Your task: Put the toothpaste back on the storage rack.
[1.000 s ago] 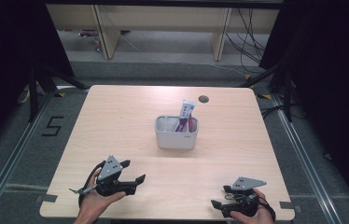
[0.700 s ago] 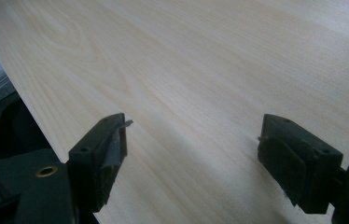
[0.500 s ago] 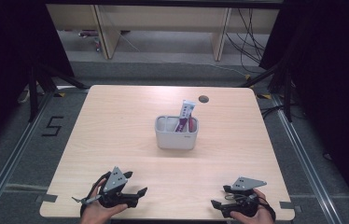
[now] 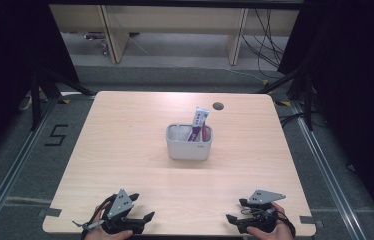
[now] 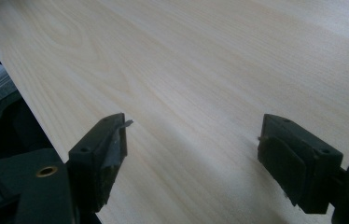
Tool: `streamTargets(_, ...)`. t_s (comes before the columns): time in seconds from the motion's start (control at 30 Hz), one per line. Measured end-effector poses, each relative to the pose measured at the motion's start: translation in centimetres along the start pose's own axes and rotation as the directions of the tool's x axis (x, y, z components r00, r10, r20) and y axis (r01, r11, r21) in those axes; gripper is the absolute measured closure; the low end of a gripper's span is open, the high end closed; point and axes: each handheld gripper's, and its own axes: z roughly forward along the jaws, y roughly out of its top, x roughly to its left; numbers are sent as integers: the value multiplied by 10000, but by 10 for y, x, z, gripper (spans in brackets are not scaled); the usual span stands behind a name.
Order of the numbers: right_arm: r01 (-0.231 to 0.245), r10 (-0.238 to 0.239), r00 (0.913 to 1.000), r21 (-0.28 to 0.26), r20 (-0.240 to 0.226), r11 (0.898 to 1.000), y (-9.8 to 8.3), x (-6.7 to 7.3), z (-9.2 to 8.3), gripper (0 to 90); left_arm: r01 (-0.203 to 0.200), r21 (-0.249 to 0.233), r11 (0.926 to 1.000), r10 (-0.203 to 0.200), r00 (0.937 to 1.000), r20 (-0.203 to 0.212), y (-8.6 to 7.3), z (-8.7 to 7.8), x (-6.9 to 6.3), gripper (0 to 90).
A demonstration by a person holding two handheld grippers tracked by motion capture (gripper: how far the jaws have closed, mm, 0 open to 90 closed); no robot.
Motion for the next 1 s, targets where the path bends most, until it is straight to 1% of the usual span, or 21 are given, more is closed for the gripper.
streamTargets(0.03, -44, 44, 10000, 8, -79, 10000, 0, 0, 0, 245, 171, -134, 9998, -171, 9999, 28, -1, 0, -2, 211)
streamTargets(0.1, -40, 40, 10000, 12, -64, 10000, 0, 1, 0, 245, 225, -234, 9995, -225, 9997, -27, -2, -1, -4, 211)
streamTargets(0.17, -44, 44, 10000, 12, -79, 10000, 0, 1, 0, 245, -30, 44, 10000, 31, 9999, -97, -4, -4, -3, 211)
streamTargets(0.2, -70, 70, 9999, 26, -76, 10000, 0, 1, 0, 245, 129, -72, 9999, -129, 9999, -23, -5, -4, -5, 211)
streamTargets(0.27, -91, 92, 9999, 42, -78, 9999, 0, 1, 0, 246, 47, -44, 10000, -48, 10000, -31, -5, -5, -5, 211)
streamTargets(0.33, -96, 95, 9998, 19, 194, 10000, 0, 2, -1, 245, -17, 70, 10000, 18, 10000, -69, -6, -6, -5, 211)
streamTargets(0.37, -99, 99, 9998, -17, 196, 9999, 0, 2, 0, 245, 96, 46, 9999, -96, 9999, -76, -8, -5, -6, 211)
streamTargets(0.4, -77, 78, 9997, -39, 230, 10000, 0, 2, 0, 246, -58, 222, 9997, 59, 10000, -15, -8, -6, -5, 211)
streamTargets(0.43, -22, 24, 9996, -64, 264, 10000, 0, 2, -1, 246, -30, 189, 9998, 30, 10000, 0, -9, -5, -6, 211)
streamTargets(0.47, -30, 31, 9999, -96, 102, 9999, 0, 1, 0, 245, 111, 90, 9999, -111, 9999, -23, -9, -4, -7, 211)
streamTargets(0.53, -80, 80, 9999, 27, -60, 10000, 0, 1, 0, 246, 116, 95, 9999, -116, 9999, -22, -8, -4, -7, 211)
streamTargets(0.57, -83, 83, 10000, 24, -46, 10000, 0, 1, 0, 245, -174, 308, 9994, 177, 9998, -73, -8, -5, -5, 211)
streamTargets(0.6, -89, 89, 9999, 28, -64, 10000, 0, 1, 0, 246, -15, 245, 9997, 17, 10000, -66, -8, -5, -6, 212)
streamTargets(0.63, 43, -43, 9998, -2, 181, 10000, 0, 1, 0, 245, -12, 264, 9997, 13, 10000, -60, -9, -4, -6, 211)
streamTargets(0.7, 179, -177, 9993, -59, 320, 9998, 0, 0, -1, 246, -7, 286, 9996, 8, 10000, -43, -8, -5, -5, 211)
streamTargets(0.73, 166, -163, 9993, -84, 345, 9998, 0, 0, -1, 245, 198, 79, 9998, -197, 9998, -57, -9, -3, -7, 211)
streamTargets(0.8, 178, -175, 9993, -76, 322, 9998, 0, 0, -1, 246, -10, 292, 9996, 14, 9999, -143, -9, -4, -5, 211)
streamTargets(0.87, 206, -203, 9994, -89, 288, 9997, 0, 0, 0, 246, 5, 318, 9995, -1, 9999, -133, -9, -4, -5, 211)
streamTargets(0.9, 238, -236, 9993, -72, 293, 9997, 0, 0, 0, 245, -19, 312, 9995, 19, 10000, -23, -9, -4, -5, 212)
streamTargets(0.93, 234, -232, 9994, -67, 257, 9997, 1, 0, 0, 246, -131, 346, 9993, 135, 9999, -108, -9, -3, -4, 211)
streamTargets(1.0, 228, -226, 9994, -86, 261, 9997, 0, 0, 0, 245, -92, 393, 9992, 94, 10000, -30, -9, -3, -5, 211)
